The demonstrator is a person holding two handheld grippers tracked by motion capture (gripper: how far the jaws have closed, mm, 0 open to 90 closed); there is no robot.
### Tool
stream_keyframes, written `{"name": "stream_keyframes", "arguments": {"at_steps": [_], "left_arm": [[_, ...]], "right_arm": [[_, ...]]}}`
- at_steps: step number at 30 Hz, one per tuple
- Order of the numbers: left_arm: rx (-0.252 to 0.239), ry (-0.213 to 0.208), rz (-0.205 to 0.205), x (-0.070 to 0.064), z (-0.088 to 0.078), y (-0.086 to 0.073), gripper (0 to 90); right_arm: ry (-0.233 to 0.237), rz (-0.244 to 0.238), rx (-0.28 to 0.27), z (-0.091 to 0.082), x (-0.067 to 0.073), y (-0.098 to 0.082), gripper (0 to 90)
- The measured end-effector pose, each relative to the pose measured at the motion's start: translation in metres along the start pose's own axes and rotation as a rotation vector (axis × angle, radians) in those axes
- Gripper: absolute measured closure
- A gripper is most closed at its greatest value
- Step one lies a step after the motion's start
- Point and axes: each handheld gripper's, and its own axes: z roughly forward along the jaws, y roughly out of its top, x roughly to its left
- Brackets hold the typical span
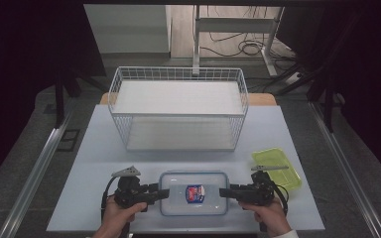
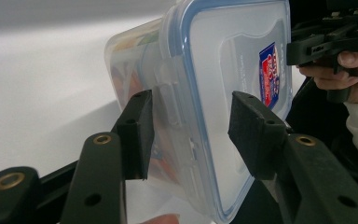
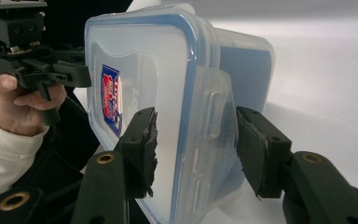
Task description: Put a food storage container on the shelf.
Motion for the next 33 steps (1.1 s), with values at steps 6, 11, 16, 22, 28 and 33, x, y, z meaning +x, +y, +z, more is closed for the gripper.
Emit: {"name": "stream_keyframes", "arguments": {"at_steps": [6, 11, 16, 22, 28, 33], "left_arm": [[-0.002, 0.01, 0.008, -0.001, -0.001, 0.002, 52.0], [-0.009, 0.011, 0.015, -0.001, -0.004, 0.004, 52.2], [-0.029, 0.016, 0.043, -0.004, -0.009, 0.01, 52.2], [-0.064, 0.013, 0.071, -0.008, -0.021, 0.024, 52.3], [-0.107, 0.013, 0.102, -0.013, -0.039, 0.05, 52.3], [-0.14, 0.029, 0.155, -0.021, -0.058, 0.079, 52.4]], "right_arm": [[-0.004, -0.019, -0.016, 0.0, 0.002, 0.0, 49.9], [0.006, -0.023, -0.033, 0.0, 0.001, 0.001, 50.5], [0.012, -0.042, -0.054, -0.003, 0.006, 0.005, 50.7], [0.0, -0.09, -0.088, -0.009, 0.02, 0.021, 50.7], [-0.009, -0.141, -0.12, -0.018, 0.039, 0.048, 50.6], [-0.01, -0.182, -0.149, -0.025, 0.055, 0.074, 50.6]]}}
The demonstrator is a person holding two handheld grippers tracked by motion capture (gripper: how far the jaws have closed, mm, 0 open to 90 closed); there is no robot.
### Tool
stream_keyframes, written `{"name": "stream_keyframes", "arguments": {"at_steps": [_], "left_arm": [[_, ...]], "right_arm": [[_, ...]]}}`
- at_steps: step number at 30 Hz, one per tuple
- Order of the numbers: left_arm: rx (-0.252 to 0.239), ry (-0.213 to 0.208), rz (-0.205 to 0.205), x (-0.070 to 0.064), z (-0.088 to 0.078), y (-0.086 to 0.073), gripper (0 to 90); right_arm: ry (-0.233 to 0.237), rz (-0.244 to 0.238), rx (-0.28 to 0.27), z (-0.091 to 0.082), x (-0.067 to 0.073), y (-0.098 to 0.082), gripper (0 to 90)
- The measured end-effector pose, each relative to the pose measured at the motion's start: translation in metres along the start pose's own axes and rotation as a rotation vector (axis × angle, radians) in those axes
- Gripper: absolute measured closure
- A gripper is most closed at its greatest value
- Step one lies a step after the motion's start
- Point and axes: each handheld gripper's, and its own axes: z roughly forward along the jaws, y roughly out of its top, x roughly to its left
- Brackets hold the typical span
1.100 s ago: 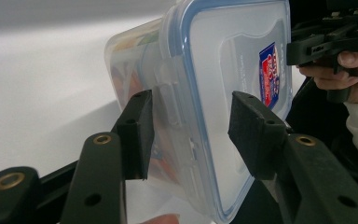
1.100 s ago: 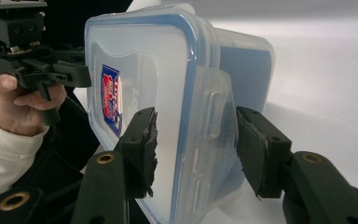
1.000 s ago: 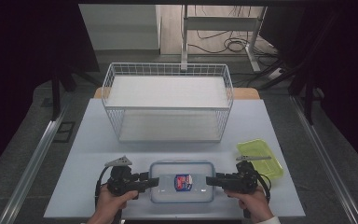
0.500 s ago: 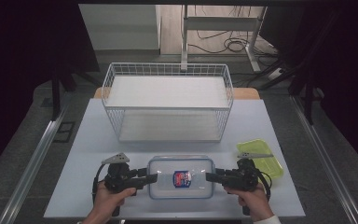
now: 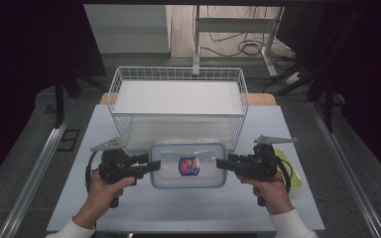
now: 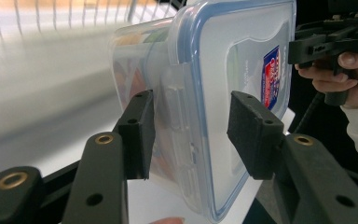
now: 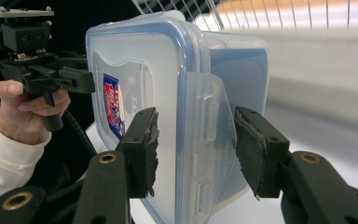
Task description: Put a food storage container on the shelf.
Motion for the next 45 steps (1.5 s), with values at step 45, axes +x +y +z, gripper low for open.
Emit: {"name": "stream_keyframes", "arguments": {"at_steps": [45], "left_arm": [[-0.016, 0.004, 0.012, 0.094, 0.0, 0.167, 52.6]], "right_arm": [[0.006, -0.009, -0.076, 0.053, -0.038, 0.179, 49.7]]}}
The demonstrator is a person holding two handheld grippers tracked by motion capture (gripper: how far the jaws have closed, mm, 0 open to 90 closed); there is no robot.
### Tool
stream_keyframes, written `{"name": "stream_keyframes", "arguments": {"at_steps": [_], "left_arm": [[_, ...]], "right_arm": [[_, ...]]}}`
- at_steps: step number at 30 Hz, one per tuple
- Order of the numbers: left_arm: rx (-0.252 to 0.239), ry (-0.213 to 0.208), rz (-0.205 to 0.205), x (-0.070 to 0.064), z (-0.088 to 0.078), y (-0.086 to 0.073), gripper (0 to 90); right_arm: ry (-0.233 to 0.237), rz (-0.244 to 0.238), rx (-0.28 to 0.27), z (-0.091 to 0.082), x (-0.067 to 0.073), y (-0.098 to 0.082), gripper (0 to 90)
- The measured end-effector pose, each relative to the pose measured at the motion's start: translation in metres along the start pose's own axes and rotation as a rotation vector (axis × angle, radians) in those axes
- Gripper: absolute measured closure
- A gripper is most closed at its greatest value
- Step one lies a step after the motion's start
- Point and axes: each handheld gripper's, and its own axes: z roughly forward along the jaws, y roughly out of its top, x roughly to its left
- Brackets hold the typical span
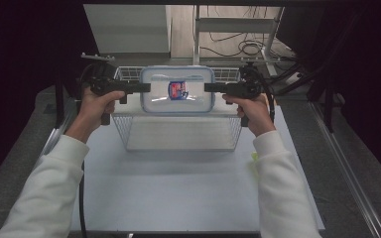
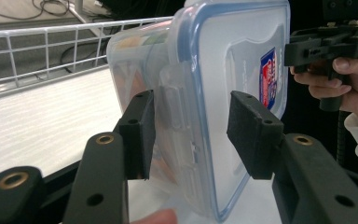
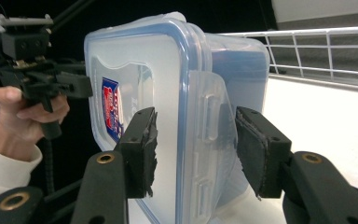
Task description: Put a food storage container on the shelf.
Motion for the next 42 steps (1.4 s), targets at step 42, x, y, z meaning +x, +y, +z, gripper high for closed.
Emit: {"name": "stream_keyframes", "arguments": {"at_steps": [42], "left_arm": [[-0.081, 0.054, -0.018, -0.022, -0.022, -0.059, 24.2]], "right_arm": [[-0.106, 0.014, -0.024, -0.043, 0.012, -0.042, 52.2]]}}
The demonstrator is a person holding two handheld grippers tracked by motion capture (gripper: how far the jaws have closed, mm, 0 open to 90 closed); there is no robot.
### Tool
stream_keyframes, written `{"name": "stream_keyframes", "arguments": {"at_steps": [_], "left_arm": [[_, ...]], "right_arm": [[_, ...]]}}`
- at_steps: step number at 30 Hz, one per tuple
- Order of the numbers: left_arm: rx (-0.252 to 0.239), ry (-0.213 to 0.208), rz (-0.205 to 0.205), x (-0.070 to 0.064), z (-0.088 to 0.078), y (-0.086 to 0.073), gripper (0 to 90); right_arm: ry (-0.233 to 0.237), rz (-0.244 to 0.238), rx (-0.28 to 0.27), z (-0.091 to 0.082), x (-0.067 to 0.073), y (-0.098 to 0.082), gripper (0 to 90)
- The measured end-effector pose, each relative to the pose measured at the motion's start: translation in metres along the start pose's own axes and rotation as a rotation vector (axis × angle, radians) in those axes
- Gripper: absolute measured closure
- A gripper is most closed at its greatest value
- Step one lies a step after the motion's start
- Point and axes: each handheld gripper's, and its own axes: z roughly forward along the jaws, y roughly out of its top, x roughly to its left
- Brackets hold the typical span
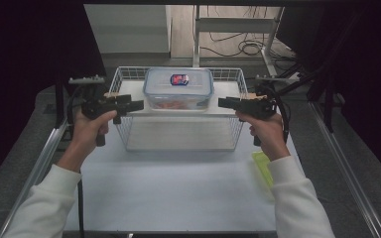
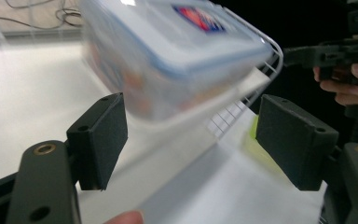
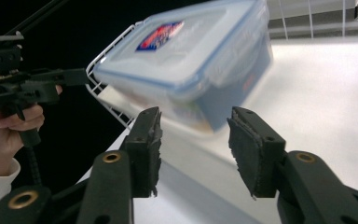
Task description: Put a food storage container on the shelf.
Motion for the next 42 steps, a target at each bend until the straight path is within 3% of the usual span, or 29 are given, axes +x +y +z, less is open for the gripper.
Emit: {"name": "stream_keyframes", "arguments": {"at_steps": [4, 7, 13, 24, 32, 42], "left_arm": [[0.02, -0.031, 0.005, -0.007, -0.002, -0.028, 24.3], [0.049, -0.023, 0.021, -0.009, -0.002, -0.045, 24.3], [0.117, -0.03, -0.002, -0.008, -0.001, -0.078, 25.5], [0.241, -0.055, 0.014, -0.02, 0.011, -0.129, 25.2], [0.311, -0.023, 0.03, -0.02, 0.021, -0.152, 23.8], [0.319, -0.007, 0.035, -0.019, 0.019, -0.156, 23.6]], "right_arm": [[0.008, -0.002, -0.006, -0.009, -0.003, -0.018, 50.0], [0.013, -0.006, 0.002, -0.015, -0.006, -0.031, 49.0], [0.006, -0.035, 0.068, -0.022, -0.013, -0.06, 47.2], [-0.026, -0.113, 0.182, -0.027, -0.015, -0.119, 40.2], [-0.034, -0.119, 0.257, -0.019, -0.019, -0.15, 38.6], [-0.079, -0.11, 0.3, -0.017, -0.021, -0.164, 38.5]]}}
